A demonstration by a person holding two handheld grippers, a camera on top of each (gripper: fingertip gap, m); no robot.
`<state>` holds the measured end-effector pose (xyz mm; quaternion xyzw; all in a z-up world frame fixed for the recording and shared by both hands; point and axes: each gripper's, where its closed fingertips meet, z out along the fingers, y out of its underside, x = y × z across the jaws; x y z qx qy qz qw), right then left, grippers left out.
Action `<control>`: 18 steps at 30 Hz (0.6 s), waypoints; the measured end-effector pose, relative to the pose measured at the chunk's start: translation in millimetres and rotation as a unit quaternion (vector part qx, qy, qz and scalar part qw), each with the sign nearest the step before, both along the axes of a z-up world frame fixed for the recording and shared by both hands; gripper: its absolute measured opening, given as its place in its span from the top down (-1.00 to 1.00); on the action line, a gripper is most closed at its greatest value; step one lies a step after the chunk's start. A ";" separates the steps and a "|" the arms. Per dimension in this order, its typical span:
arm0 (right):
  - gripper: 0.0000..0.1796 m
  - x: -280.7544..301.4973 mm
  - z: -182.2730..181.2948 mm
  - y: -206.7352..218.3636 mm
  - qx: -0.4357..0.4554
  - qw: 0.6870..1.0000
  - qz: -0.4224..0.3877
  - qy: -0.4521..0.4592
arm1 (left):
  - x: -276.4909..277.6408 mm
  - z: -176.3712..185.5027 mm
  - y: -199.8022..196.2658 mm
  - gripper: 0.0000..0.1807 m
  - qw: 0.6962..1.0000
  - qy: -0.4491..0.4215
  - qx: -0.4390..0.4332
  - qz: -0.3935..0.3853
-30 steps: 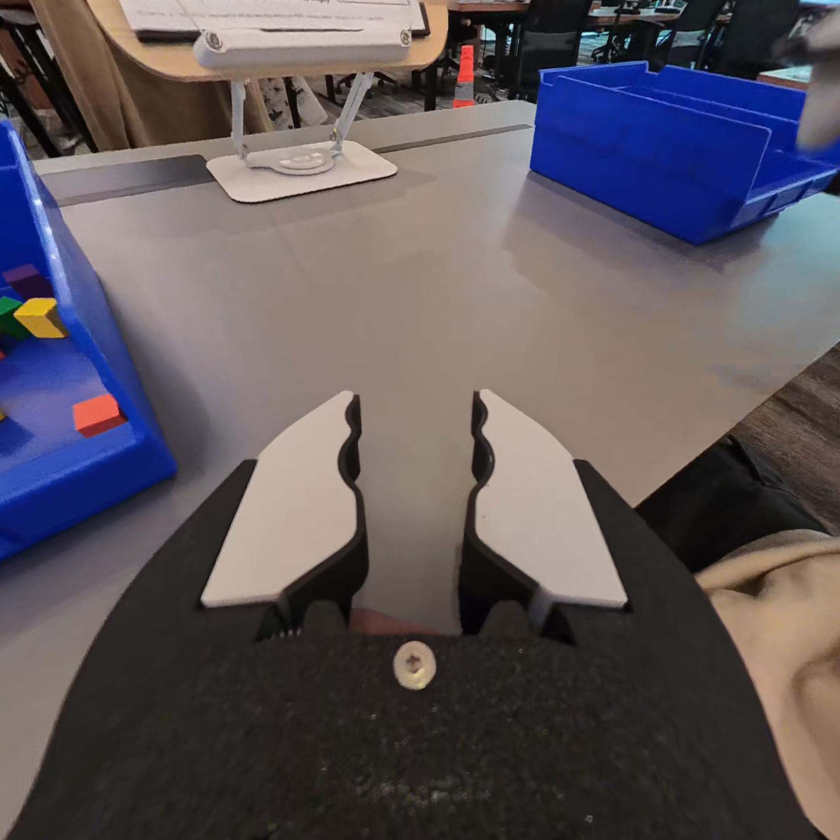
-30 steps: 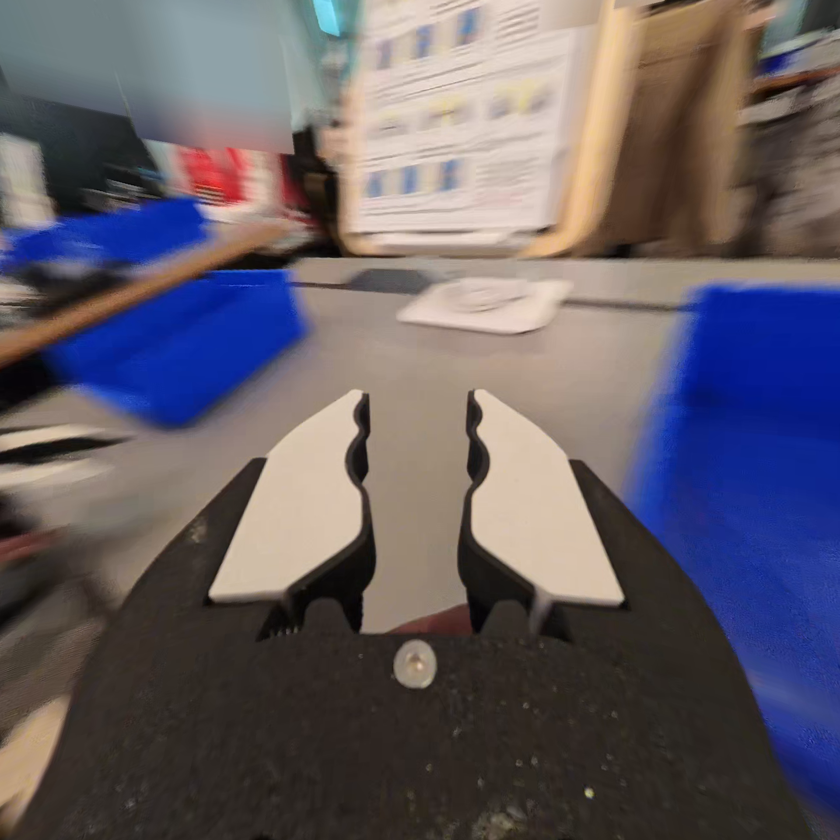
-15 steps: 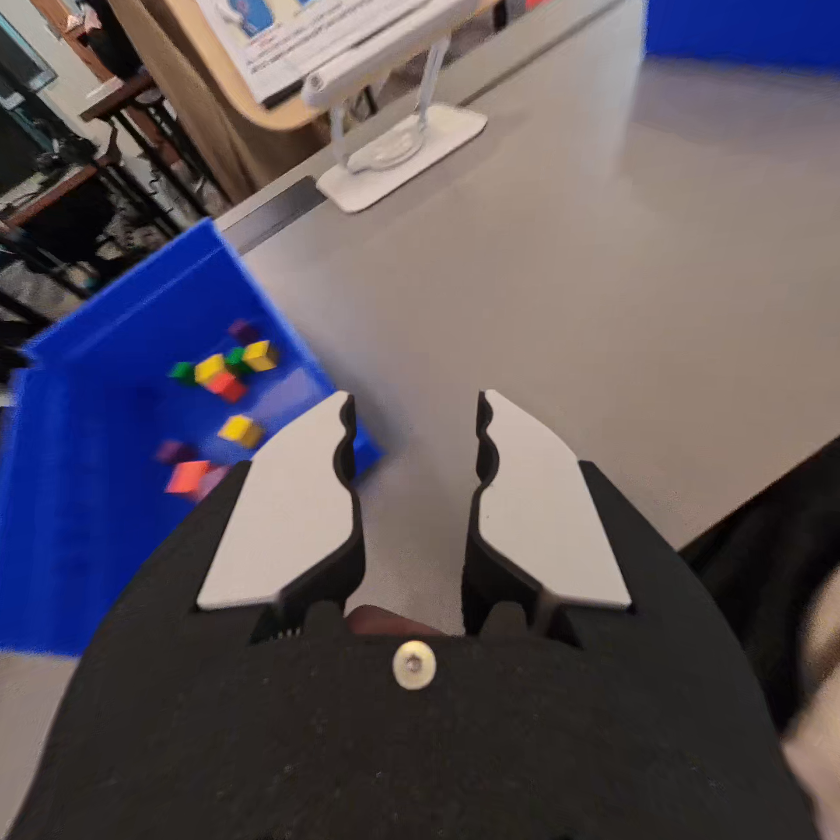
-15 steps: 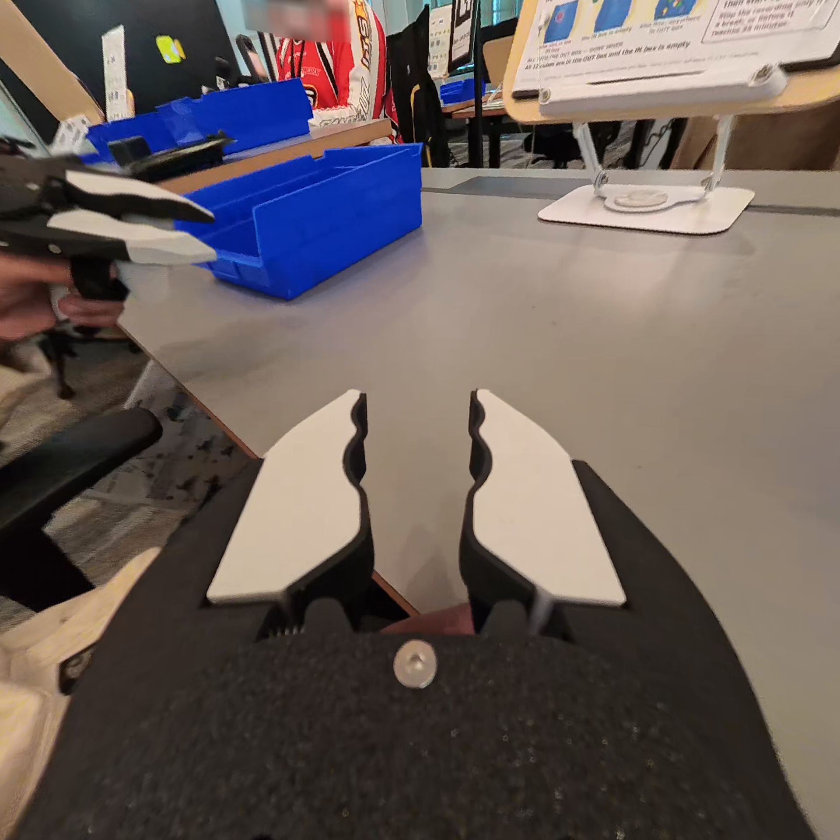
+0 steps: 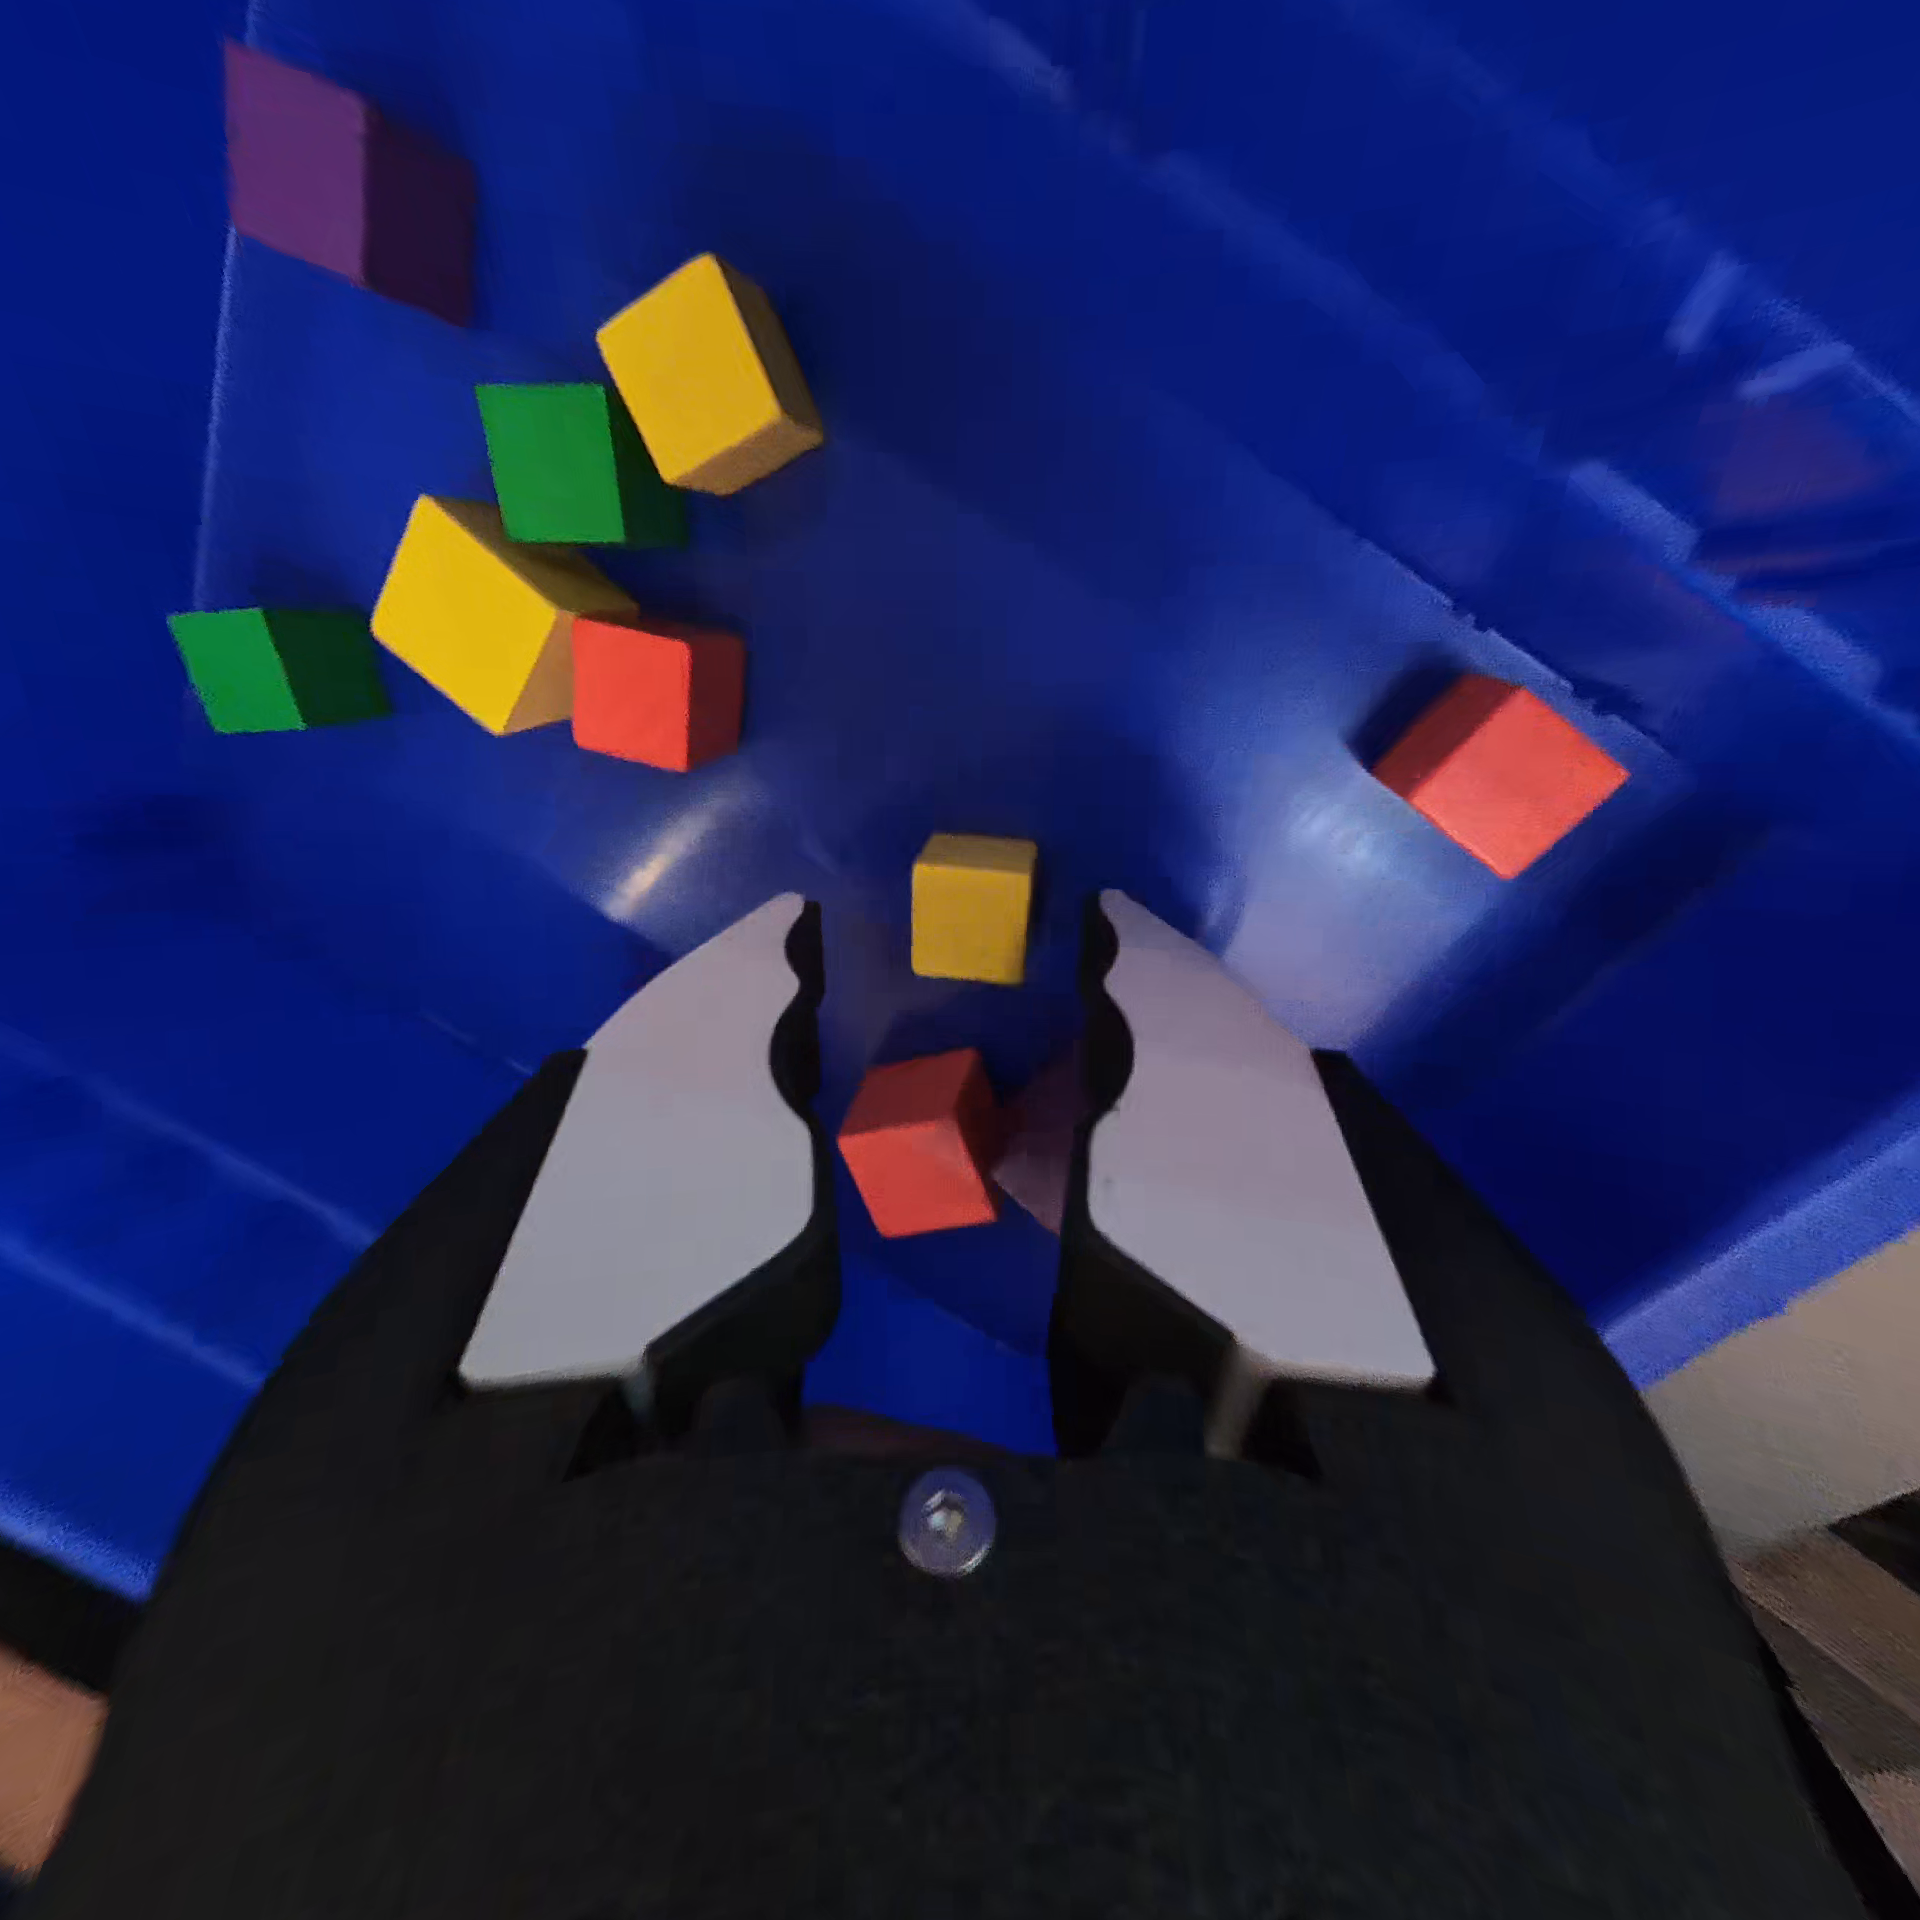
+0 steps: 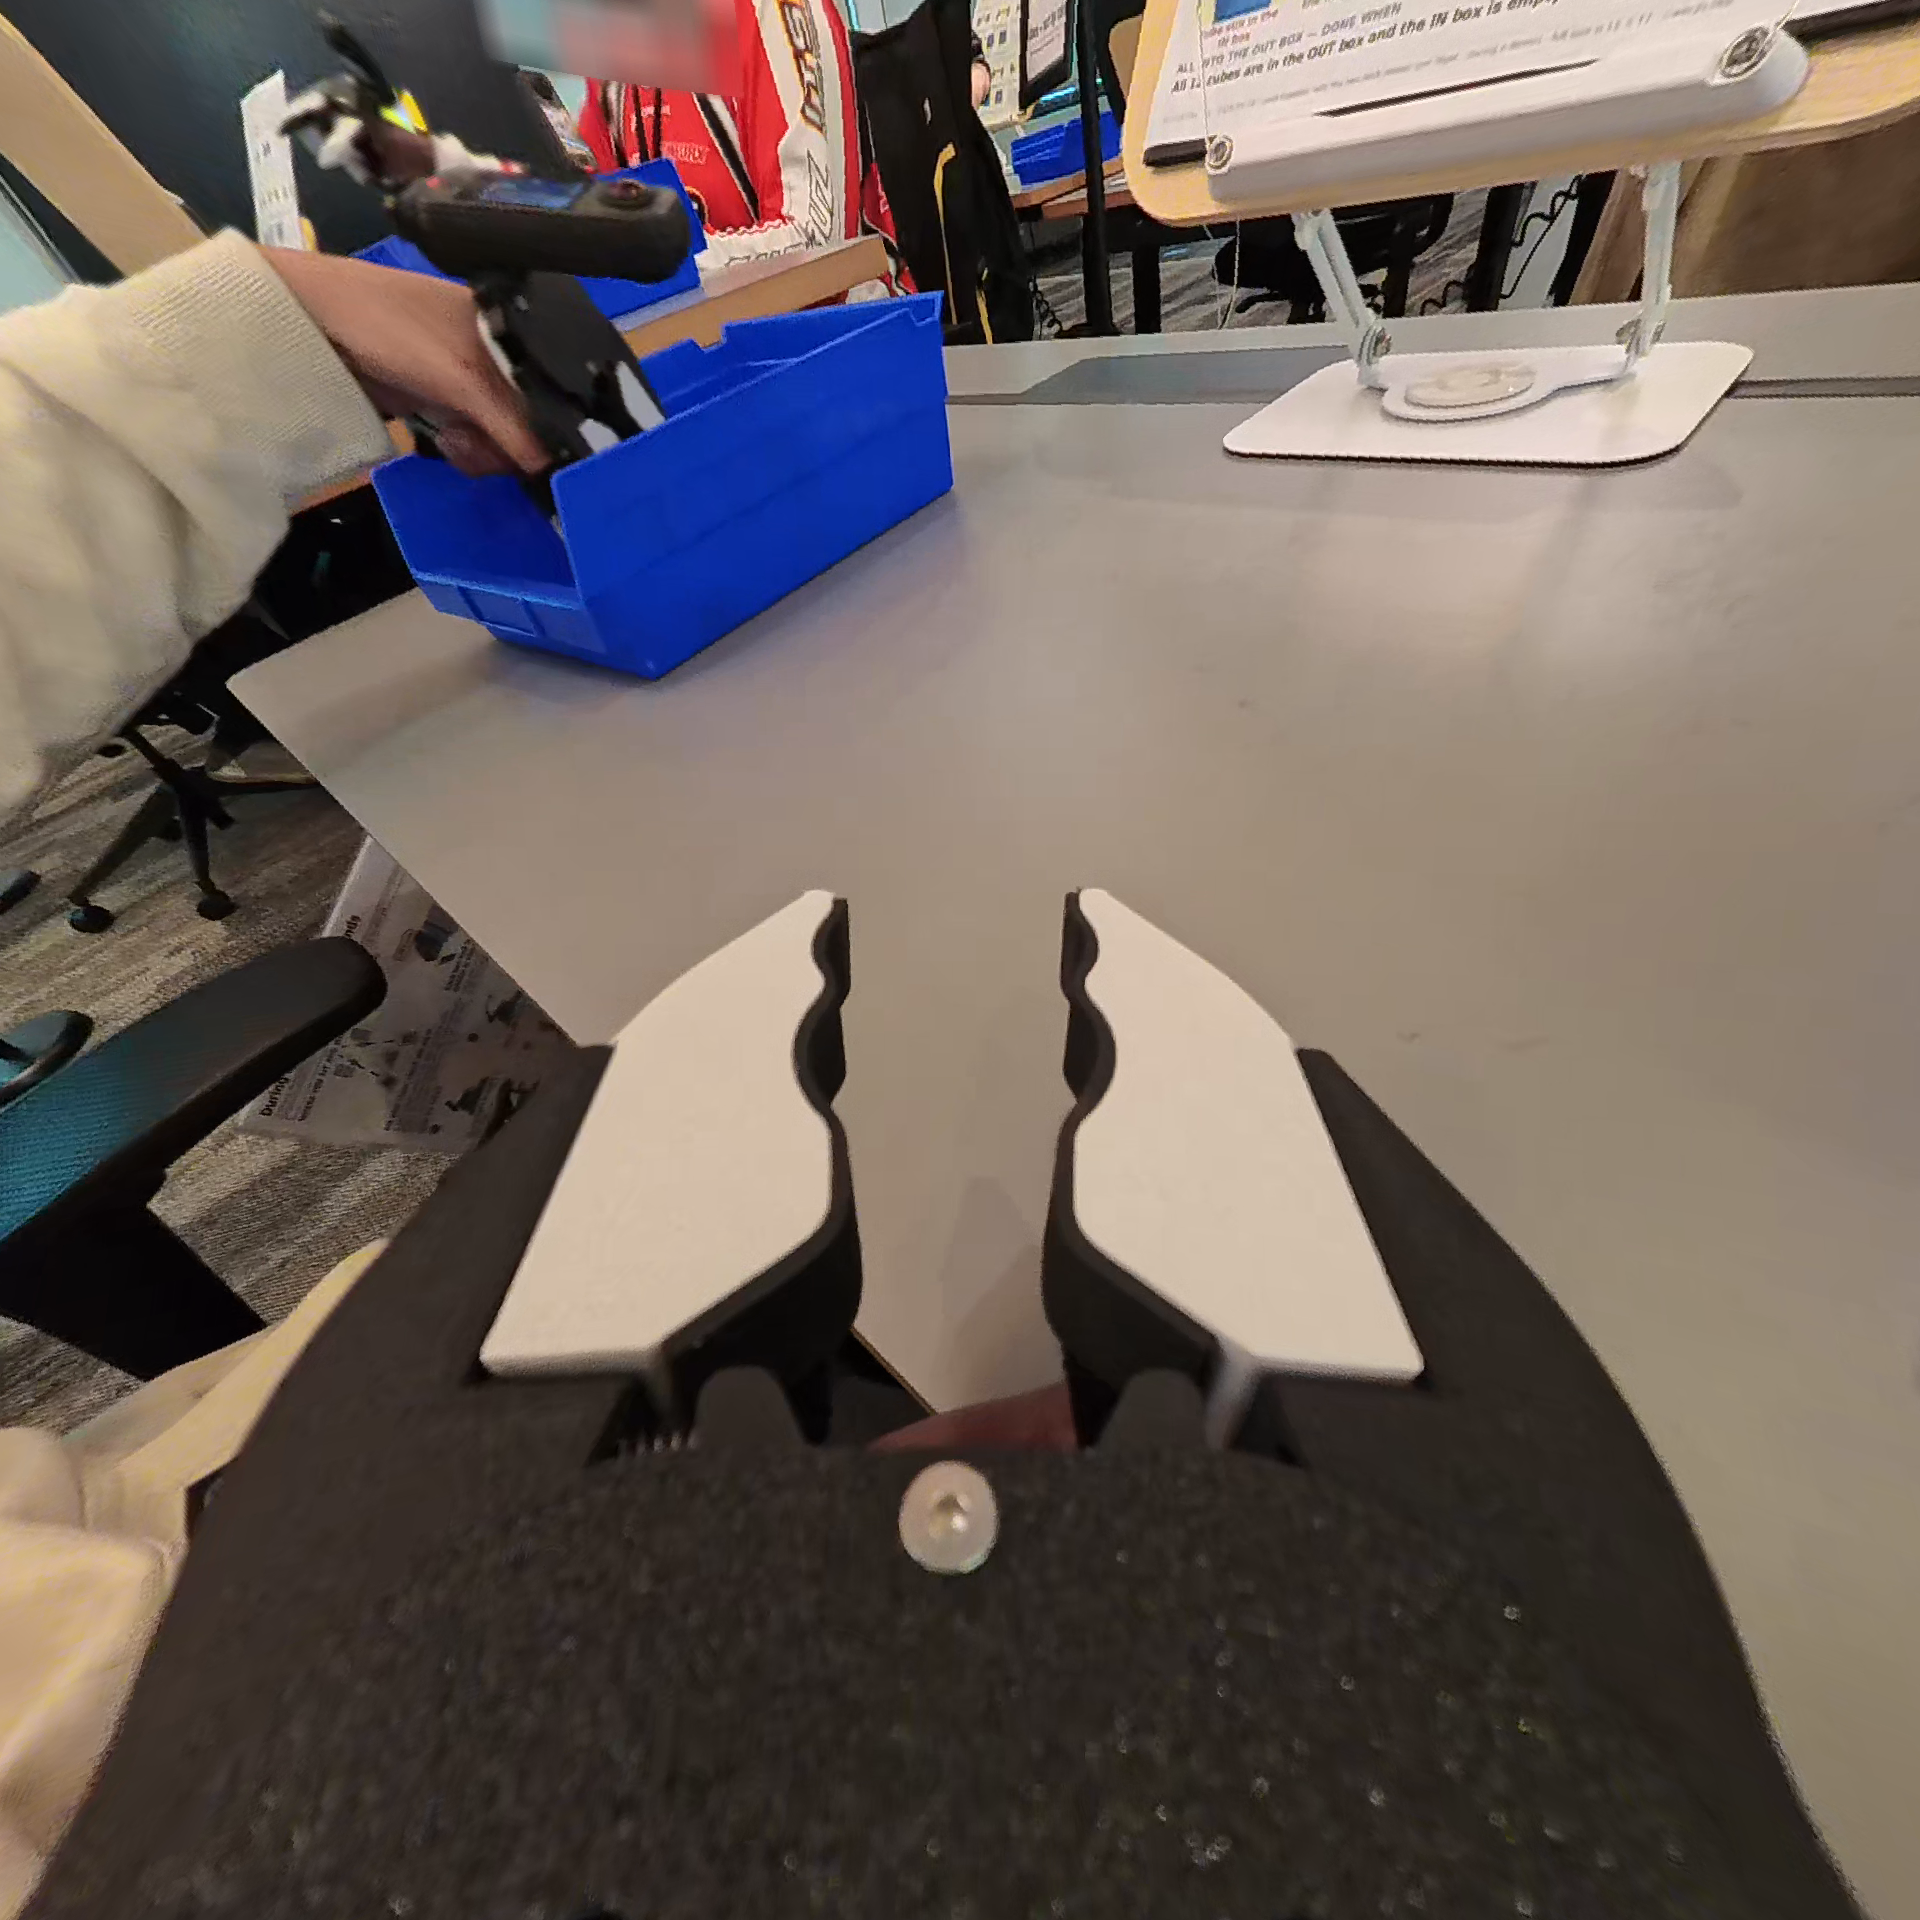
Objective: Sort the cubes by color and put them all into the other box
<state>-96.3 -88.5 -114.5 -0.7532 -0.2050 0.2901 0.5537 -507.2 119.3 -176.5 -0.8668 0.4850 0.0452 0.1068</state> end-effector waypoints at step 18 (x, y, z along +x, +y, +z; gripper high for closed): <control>0.62 3.5 -1.0 -1.6 -0.010 1.000 -0.002 0.005 | 68.2 120.2 -48.9 0.76 0.937 -0.232 0.254 -0.052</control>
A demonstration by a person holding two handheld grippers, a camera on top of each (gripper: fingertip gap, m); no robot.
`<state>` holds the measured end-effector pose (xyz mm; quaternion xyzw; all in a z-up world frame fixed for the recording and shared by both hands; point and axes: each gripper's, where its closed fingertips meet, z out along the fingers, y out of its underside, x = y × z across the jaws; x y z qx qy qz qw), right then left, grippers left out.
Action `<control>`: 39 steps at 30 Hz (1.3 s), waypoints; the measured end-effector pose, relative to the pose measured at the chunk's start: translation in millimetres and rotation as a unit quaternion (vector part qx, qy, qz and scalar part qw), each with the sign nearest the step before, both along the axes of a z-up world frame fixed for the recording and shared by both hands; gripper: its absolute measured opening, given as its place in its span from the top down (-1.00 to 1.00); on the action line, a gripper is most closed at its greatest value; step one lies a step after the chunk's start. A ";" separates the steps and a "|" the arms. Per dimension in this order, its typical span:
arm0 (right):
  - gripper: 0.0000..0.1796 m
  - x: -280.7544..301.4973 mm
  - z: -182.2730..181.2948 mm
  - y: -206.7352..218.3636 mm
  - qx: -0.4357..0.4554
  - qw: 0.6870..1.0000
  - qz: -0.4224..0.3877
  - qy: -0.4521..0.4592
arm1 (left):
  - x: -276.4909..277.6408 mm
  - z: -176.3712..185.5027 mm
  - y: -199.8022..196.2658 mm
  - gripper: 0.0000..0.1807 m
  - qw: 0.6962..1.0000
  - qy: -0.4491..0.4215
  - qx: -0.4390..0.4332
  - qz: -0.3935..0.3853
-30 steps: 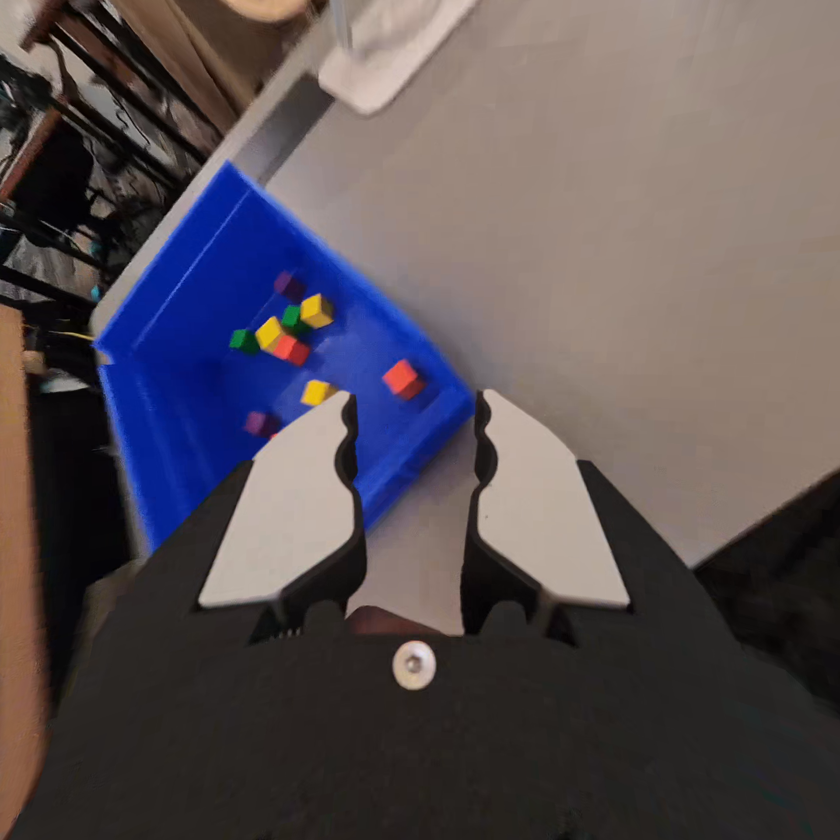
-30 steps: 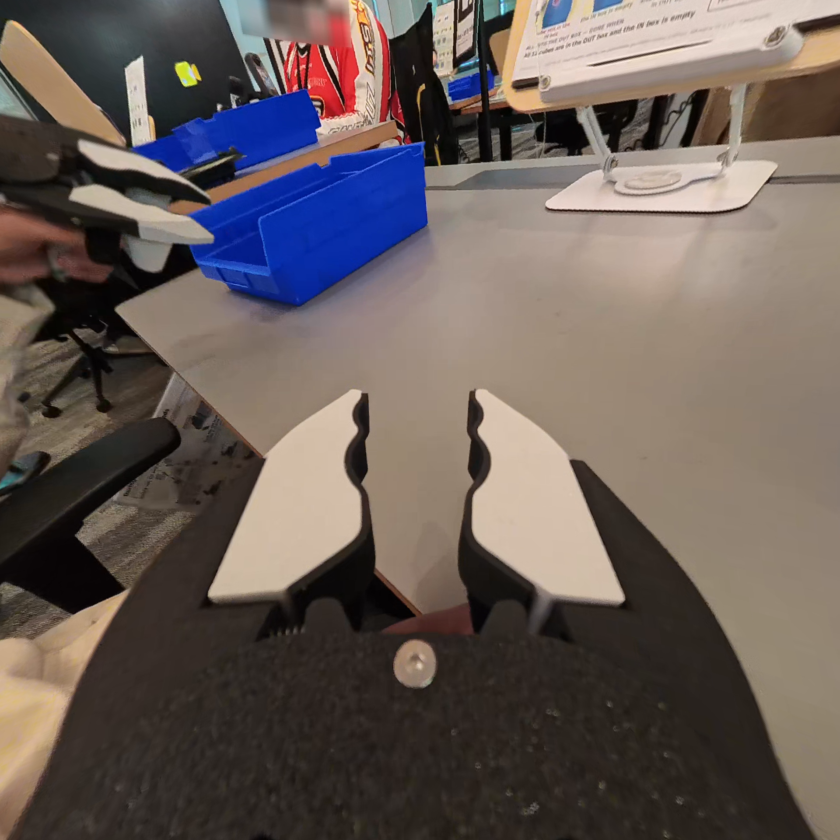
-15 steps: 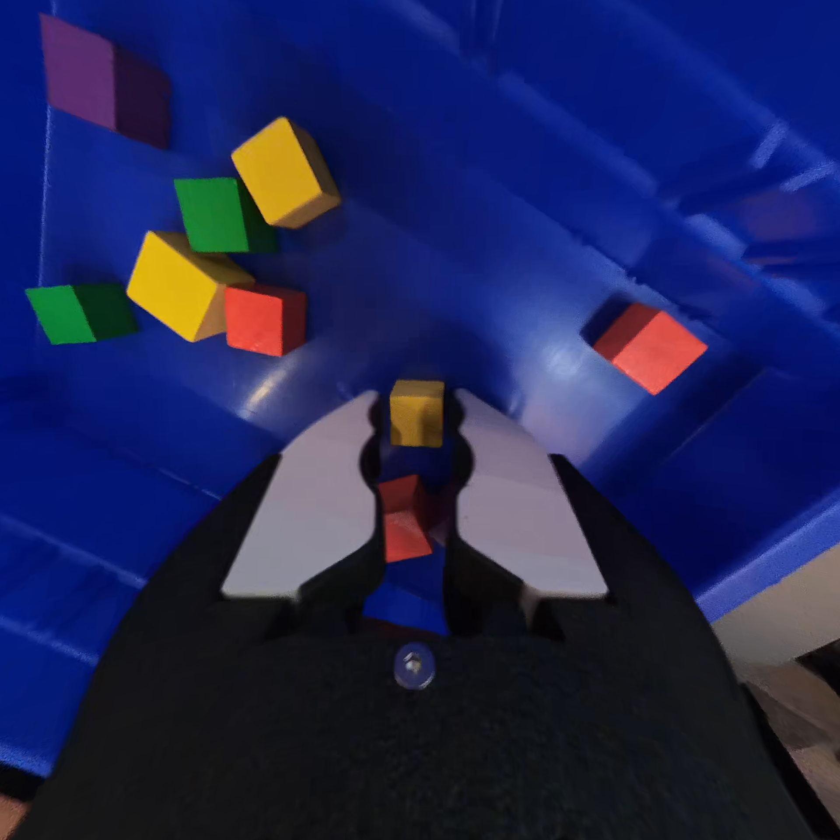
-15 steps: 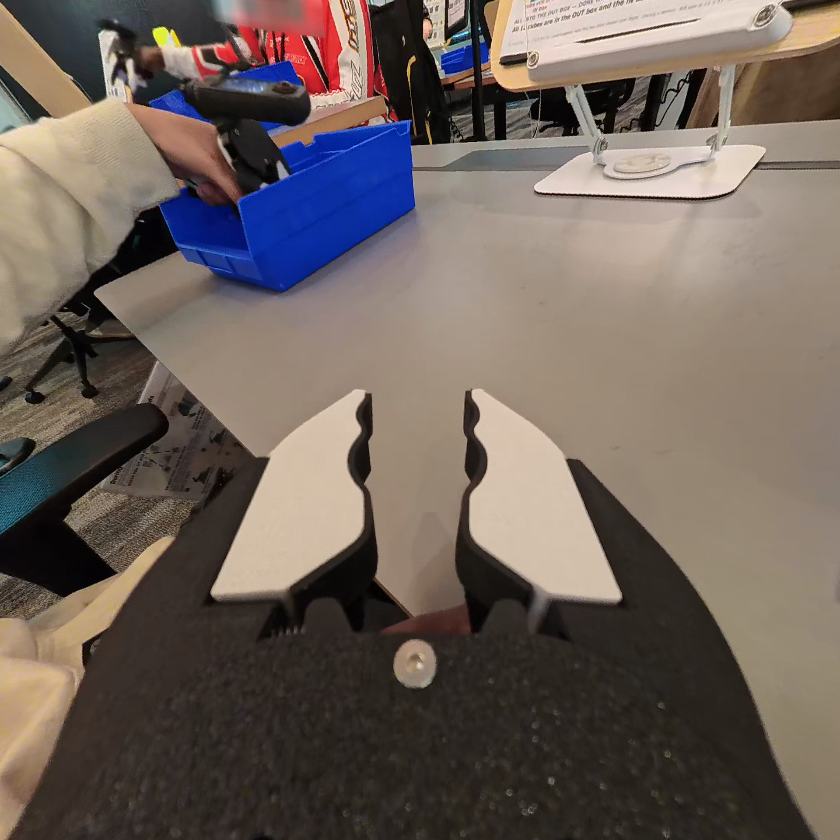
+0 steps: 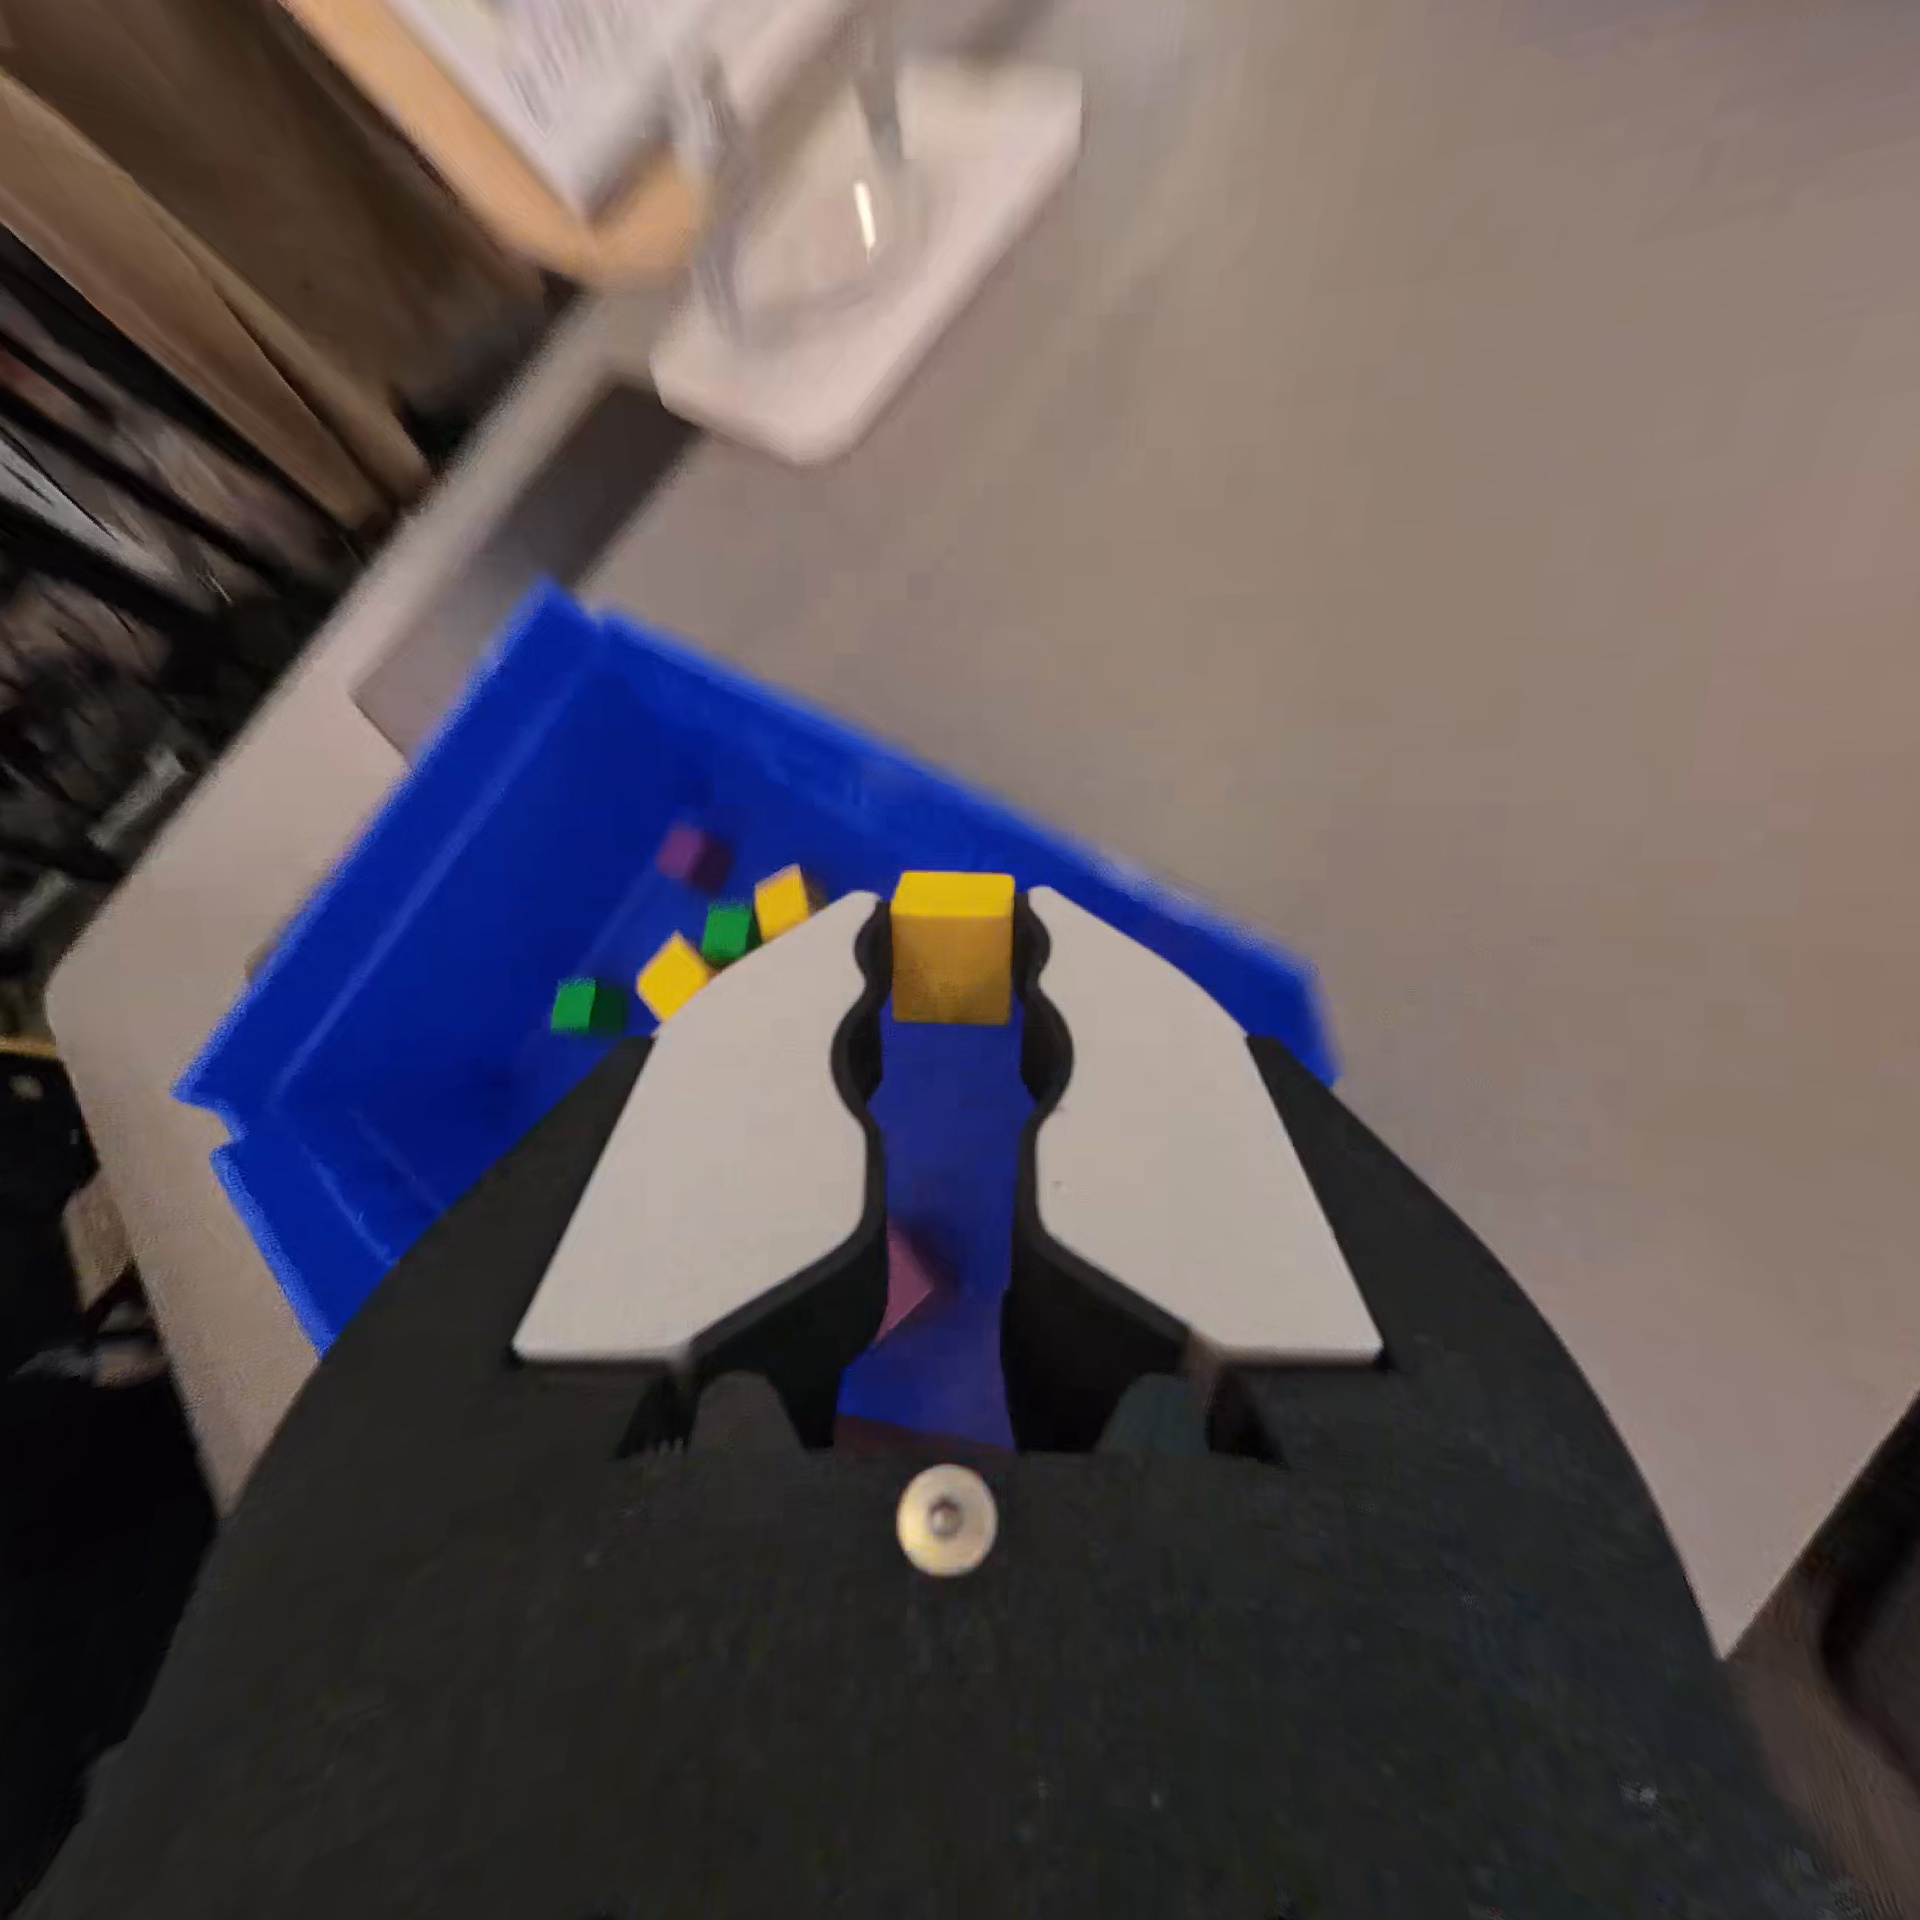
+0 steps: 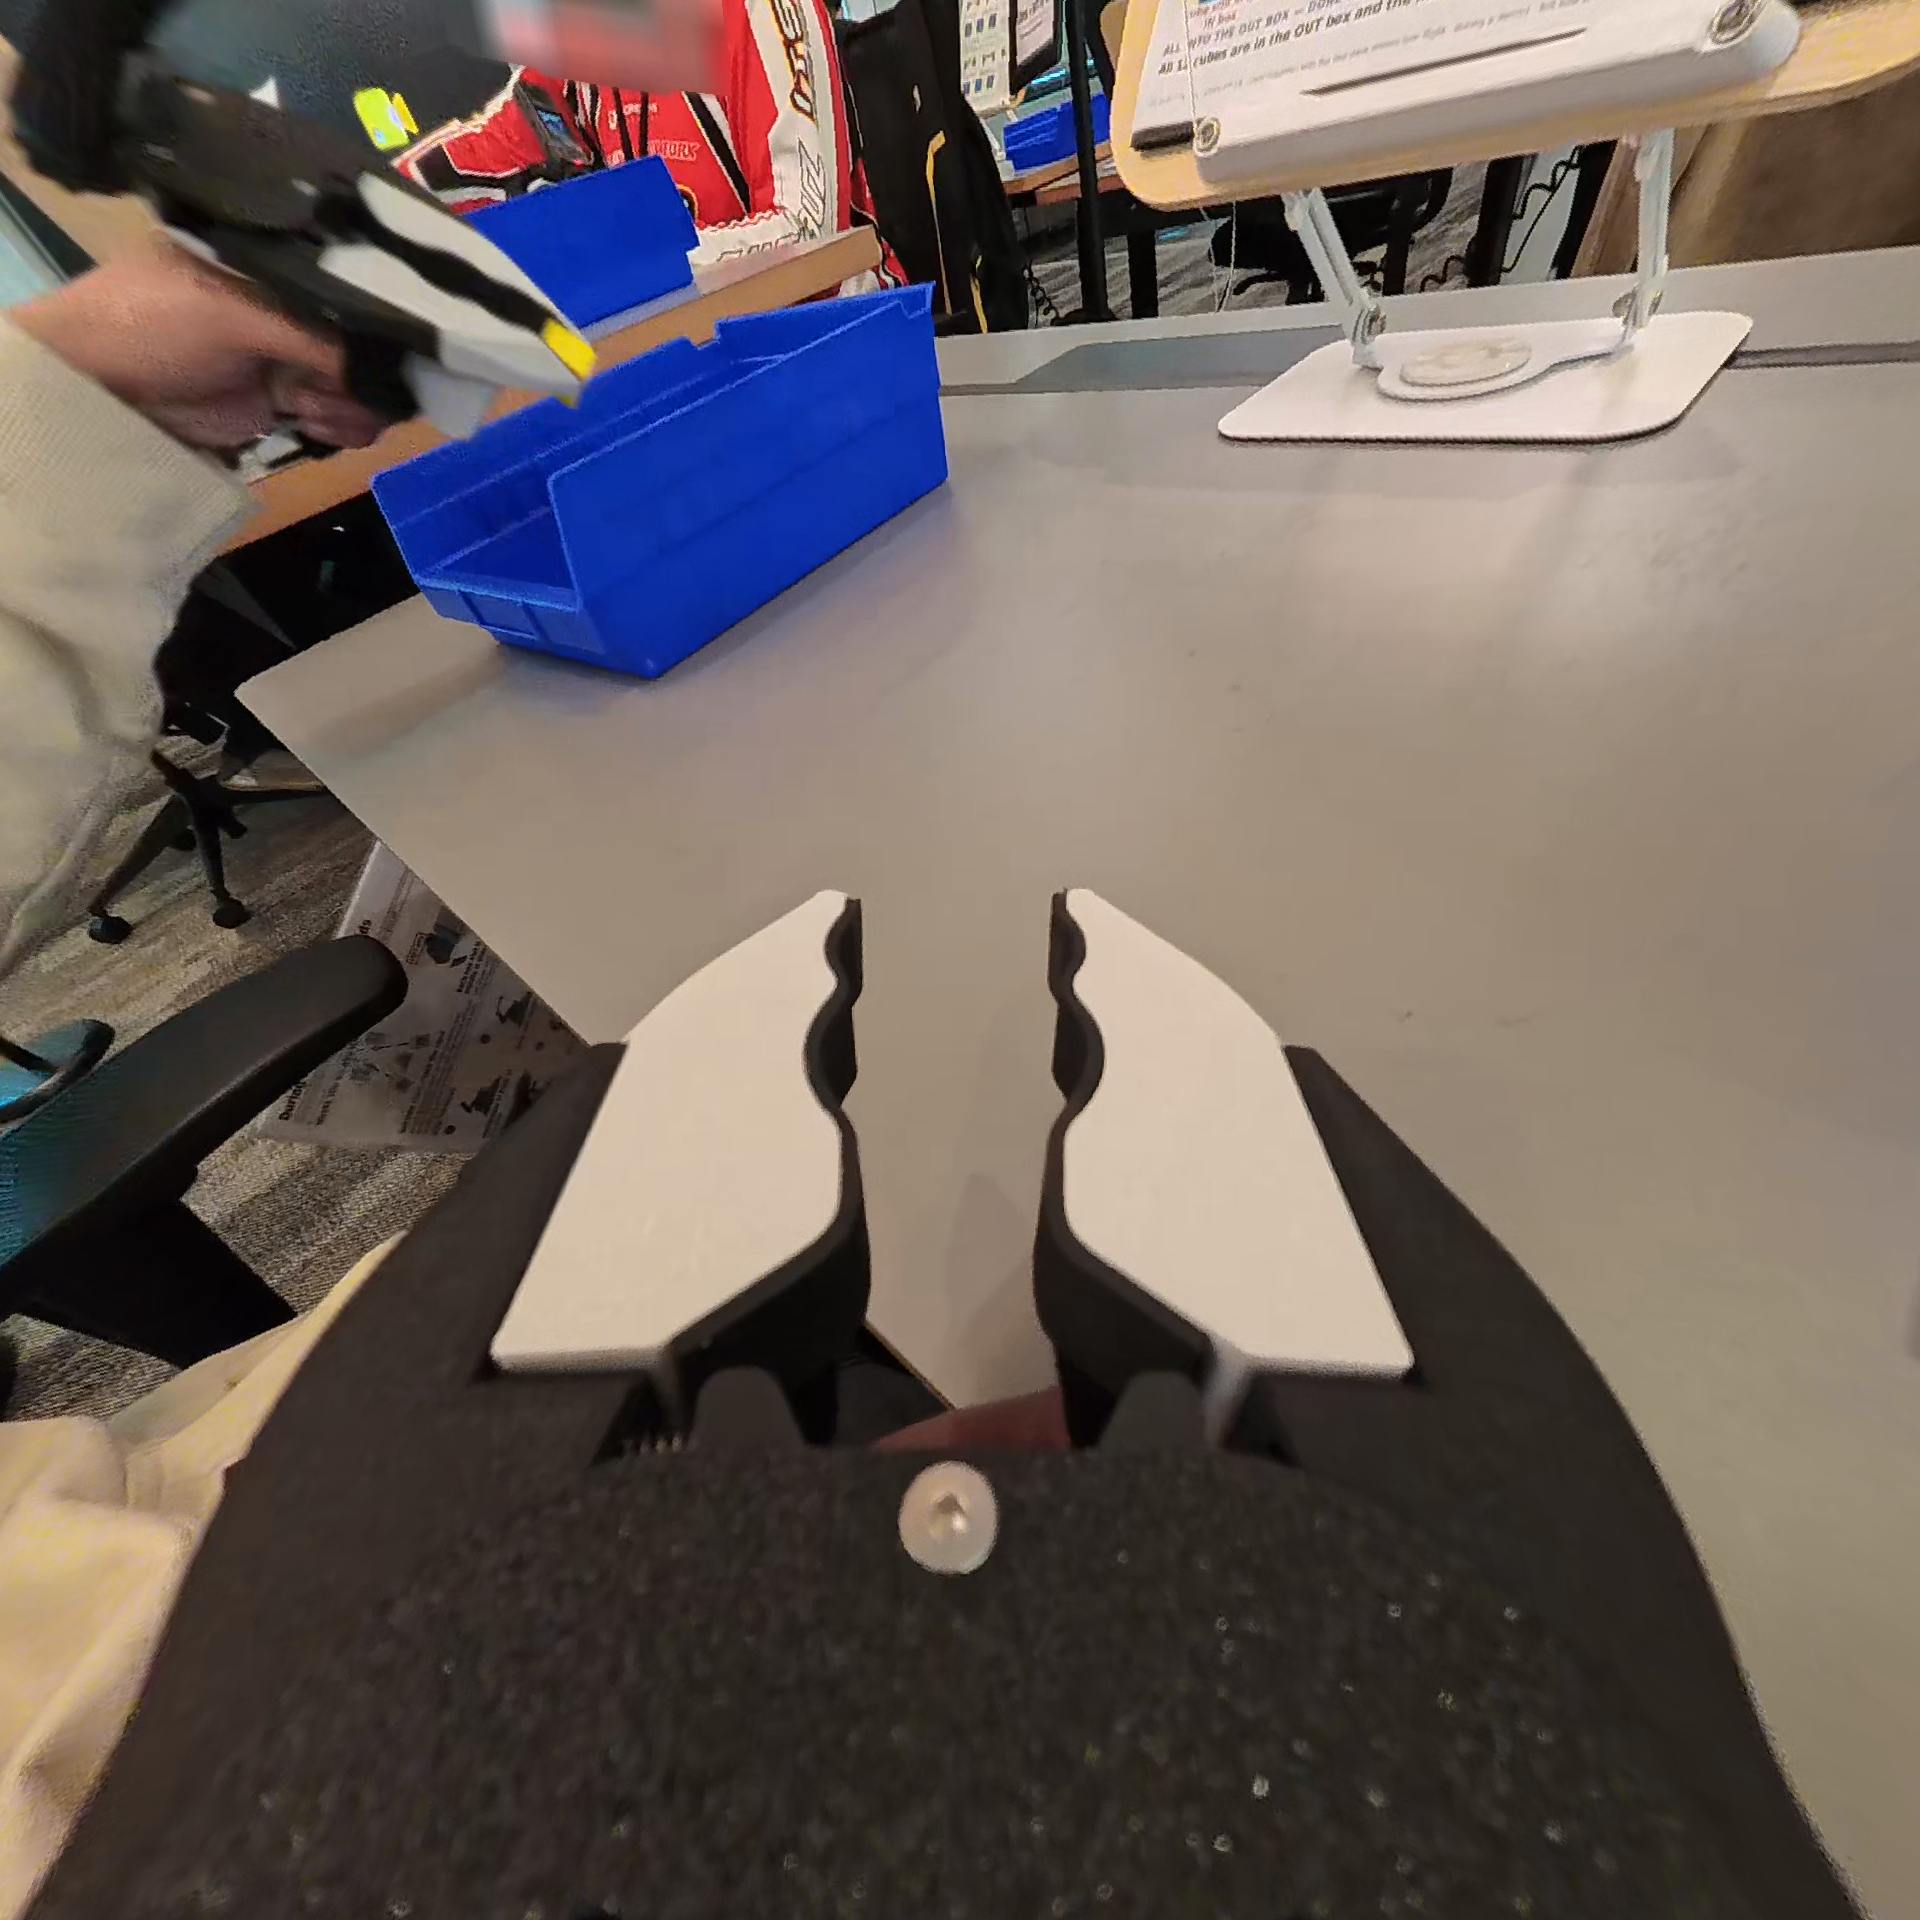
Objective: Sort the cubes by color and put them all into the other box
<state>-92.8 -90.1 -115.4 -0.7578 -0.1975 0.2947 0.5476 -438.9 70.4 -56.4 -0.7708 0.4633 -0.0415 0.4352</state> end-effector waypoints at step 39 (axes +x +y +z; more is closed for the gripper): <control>0.75 -63.7 49.9 8.2 -0.228 0.838 0.308 0.389 | 279.4 -12.5 -154.2 0.76 0.937 -0.142 0.118 -0.297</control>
